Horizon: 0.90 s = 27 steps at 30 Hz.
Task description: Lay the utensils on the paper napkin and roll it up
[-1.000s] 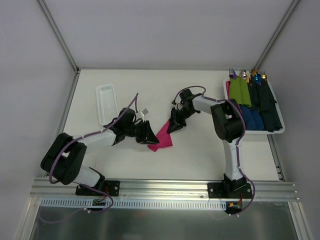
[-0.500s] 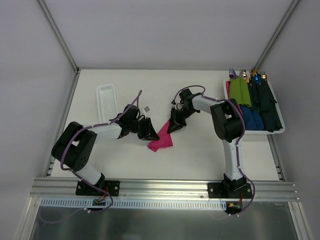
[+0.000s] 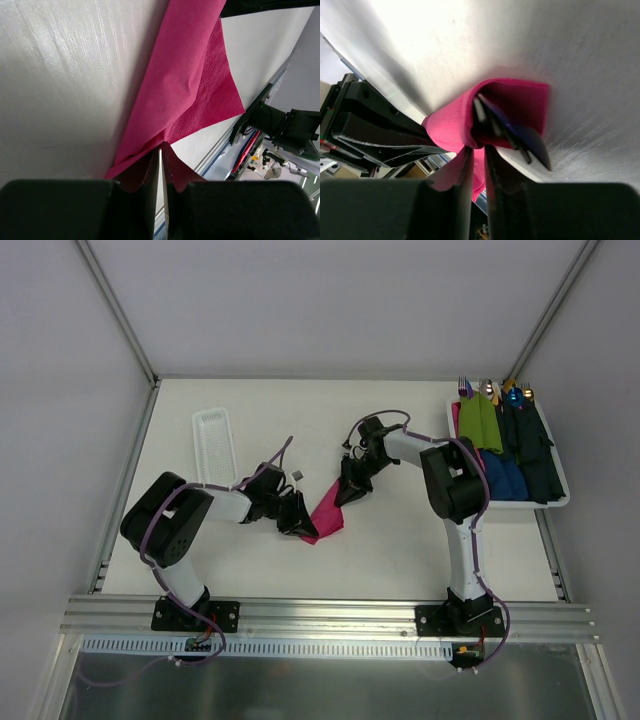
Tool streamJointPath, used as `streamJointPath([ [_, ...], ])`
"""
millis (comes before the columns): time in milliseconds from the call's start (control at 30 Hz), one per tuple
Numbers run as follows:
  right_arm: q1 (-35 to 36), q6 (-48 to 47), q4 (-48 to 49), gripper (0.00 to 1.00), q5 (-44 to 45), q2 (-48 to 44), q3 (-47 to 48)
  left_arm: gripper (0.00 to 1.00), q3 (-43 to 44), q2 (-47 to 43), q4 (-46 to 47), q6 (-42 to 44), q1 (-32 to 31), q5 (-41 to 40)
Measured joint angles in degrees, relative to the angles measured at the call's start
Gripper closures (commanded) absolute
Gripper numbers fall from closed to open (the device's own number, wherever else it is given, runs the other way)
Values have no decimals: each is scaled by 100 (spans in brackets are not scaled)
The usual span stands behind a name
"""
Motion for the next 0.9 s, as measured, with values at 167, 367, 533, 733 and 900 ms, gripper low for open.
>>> streamJointPath([
  [167,-2,-125,-7,70,-151,-11,37,93,-17,57,92,-127,-4,13],
  [367,-2,-157,170,68,-236,-354,-61,93,-42,57,116,-319,-9,-61],
  [533,7,-151,354,68,-323,-911,-219,94,7,92,107,-494,-42,-142],
  [733,42,-28,651,69,-367,-949,-507,94,249,315,118,-706,-44,-131],
  [900,44,76,780,70,-310,-643,-636,94,282,369,190,-811,-44,-120],
])
